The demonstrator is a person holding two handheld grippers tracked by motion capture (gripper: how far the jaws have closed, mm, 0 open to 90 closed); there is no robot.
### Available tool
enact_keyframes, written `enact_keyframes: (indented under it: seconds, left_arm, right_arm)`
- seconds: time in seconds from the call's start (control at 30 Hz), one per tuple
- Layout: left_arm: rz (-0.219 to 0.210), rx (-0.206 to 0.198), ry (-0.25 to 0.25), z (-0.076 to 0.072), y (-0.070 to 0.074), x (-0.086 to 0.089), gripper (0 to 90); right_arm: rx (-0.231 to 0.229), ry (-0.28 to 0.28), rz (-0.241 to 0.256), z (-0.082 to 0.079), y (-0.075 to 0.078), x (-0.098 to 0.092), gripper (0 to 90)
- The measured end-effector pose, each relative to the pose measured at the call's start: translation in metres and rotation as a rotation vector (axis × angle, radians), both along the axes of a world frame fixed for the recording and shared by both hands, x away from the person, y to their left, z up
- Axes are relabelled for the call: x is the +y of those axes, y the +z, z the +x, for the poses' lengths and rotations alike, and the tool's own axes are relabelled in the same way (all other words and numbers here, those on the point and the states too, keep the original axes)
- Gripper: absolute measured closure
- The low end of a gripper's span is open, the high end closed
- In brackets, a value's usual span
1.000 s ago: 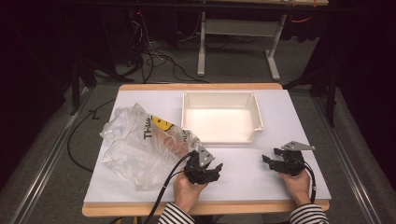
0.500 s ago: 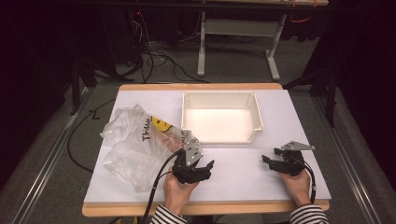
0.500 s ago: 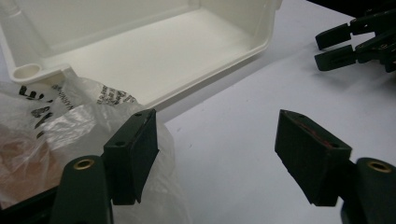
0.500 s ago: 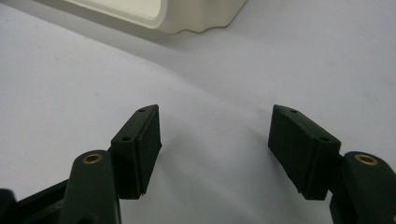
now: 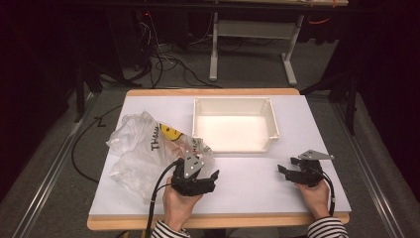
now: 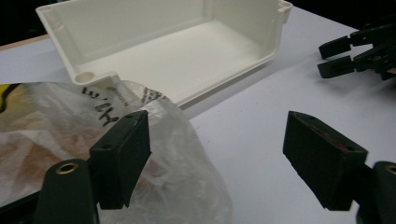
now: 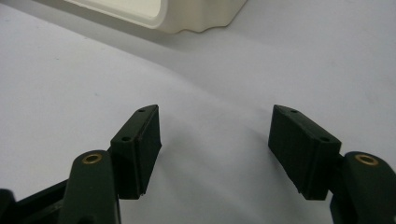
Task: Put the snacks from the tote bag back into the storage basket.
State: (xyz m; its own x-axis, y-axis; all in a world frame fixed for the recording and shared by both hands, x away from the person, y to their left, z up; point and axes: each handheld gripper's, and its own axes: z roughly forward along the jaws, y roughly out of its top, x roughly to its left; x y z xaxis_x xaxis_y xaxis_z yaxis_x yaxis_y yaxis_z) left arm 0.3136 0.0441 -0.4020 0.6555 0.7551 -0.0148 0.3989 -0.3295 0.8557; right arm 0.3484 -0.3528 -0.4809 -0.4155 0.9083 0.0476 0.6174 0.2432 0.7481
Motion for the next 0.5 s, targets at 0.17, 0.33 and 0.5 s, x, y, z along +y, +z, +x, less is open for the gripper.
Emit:
enact_keyframes:
  seconds: [0.17, 0.33, 0.5]
  left_arm:
    - [0.027, 0.015, 0.038, 0.004, -0.002, 0.013, 19.0]
    - [0.075, 0.032, 0.069, 0.010, -0.010, 0.025, 18.0]
    - [0.080, 0.079, 0.111, 0.019, -0.023, 0.036, 17.0]
  right_arm:
    - [0.002, -0.003, 0.002, 0.000, 0.000, 0.000, 34.6]
    - [0.003, -0.003, 0.000, 0.000, 0.000, 0.000, 34.7]
    - [0.006, -0.003, -0.005, 0.000, 0.000, 0.001, 34.7]
